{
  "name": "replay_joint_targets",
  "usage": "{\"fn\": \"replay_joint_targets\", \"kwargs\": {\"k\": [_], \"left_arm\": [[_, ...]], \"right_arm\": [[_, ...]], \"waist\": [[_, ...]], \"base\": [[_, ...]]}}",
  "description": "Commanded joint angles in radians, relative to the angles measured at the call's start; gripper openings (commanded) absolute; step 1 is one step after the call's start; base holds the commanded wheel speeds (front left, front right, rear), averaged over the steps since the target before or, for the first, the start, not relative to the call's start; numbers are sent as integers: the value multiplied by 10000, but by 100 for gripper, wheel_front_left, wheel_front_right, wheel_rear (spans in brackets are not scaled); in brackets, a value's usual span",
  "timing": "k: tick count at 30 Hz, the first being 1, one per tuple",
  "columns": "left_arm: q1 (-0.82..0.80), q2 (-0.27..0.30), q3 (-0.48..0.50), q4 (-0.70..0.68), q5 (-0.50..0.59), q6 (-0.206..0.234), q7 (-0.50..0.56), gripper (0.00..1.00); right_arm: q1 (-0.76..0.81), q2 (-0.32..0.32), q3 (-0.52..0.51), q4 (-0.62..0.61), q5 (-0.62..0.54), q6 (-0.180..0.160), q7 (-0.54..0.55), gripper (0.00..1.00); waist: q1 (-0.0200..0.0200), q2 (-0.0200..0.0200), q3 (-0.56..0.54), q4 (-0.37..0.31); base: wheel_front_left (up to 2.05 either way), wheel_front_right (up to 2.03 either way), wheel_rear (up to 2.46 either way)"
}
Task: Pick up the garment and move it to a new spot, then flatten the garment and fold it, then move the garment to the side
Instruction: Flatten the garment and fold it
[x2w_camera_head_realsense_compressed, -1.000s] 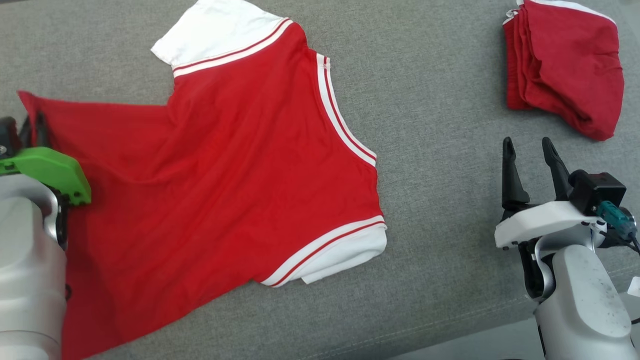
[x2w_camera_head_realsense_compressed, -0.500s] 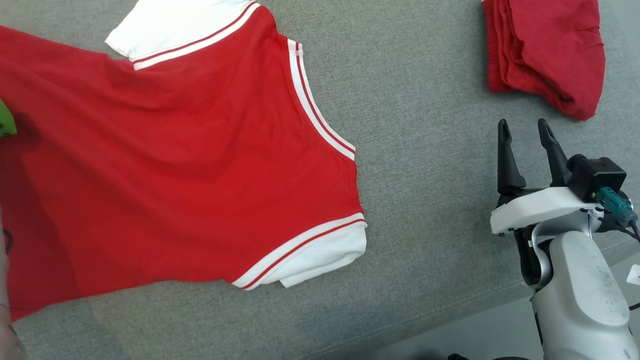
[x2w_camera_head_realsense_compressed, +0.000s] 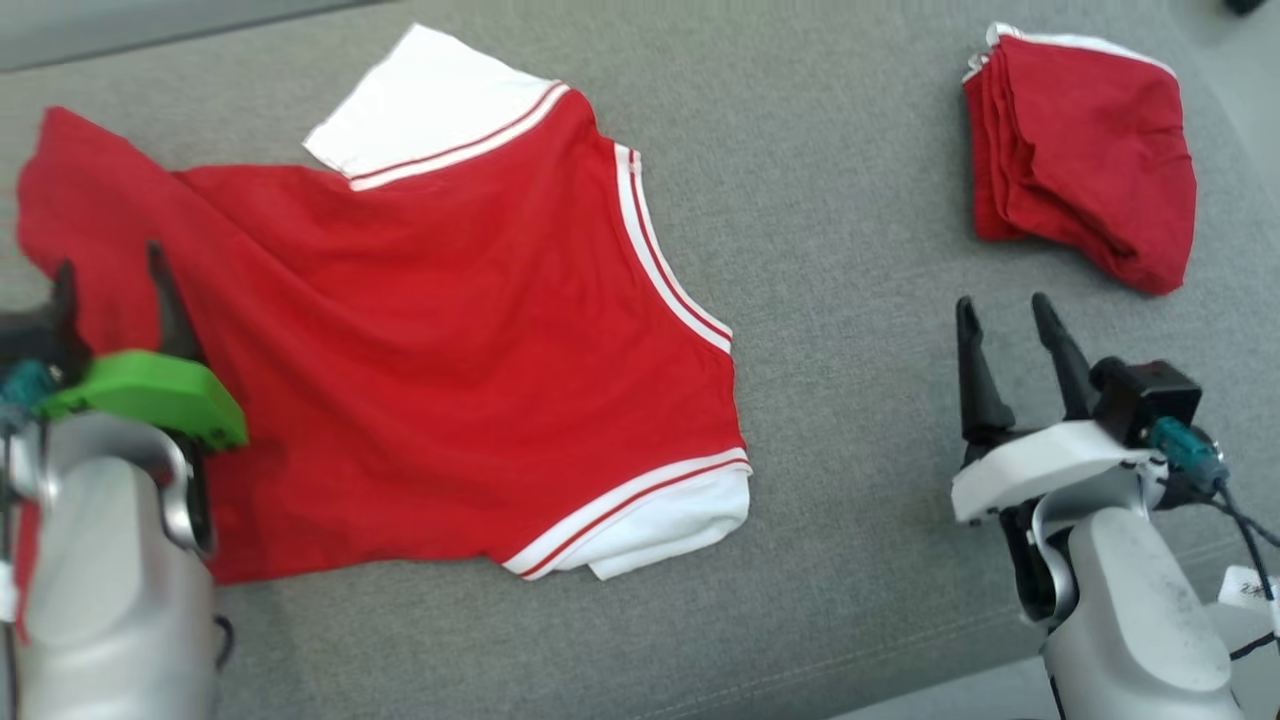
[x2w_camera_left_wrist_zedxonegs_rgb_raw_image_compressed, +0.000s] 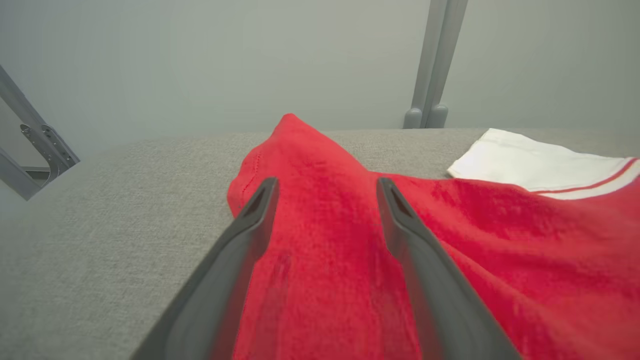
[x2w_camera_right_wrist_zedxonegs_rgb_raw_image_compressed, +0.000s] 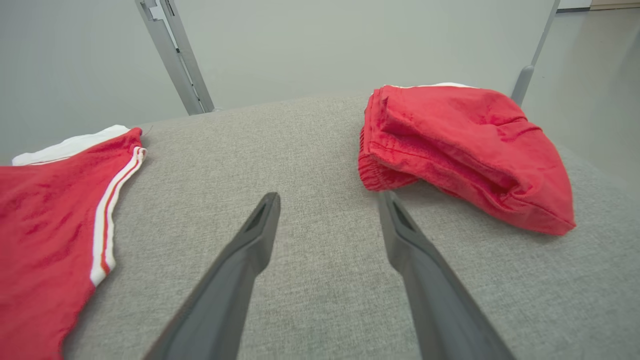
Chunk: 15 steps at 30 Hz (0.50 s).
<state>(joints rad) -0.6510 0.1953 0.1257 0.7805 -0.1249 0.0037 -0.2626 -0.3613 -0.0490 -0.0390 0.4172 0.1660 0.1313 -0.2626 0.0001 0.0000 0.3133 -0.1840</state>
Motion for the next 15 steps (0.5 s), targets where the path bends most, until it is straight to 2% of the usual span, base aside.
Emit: {"fn": "replay_joint_targets", "kwargs": {"k": [1, 9, 15], "left_arm": [[479, -208, 97, -230, -93, 3, -28, 100], [2402, -1096, 162, -1689, 30, -285, -28, 100], [3087, -1380, -147, -2028, 116, -535, -28, 100]], "right_arm": [[238, -33, 131, 84, 48, -13, -28, 100], [309, -36, 738, 429, -125, -13, -28, 100], [-236, -141, 998, 884, -461, -15, -28, 100]], "waist": [[-1, 0, -808, 627], [-1, 0, -1499, 1696], [-1, 0, -1426, 2800]], "base": [[0, 0, 0], [0, 0, 0], [0, 0, 0]]}}
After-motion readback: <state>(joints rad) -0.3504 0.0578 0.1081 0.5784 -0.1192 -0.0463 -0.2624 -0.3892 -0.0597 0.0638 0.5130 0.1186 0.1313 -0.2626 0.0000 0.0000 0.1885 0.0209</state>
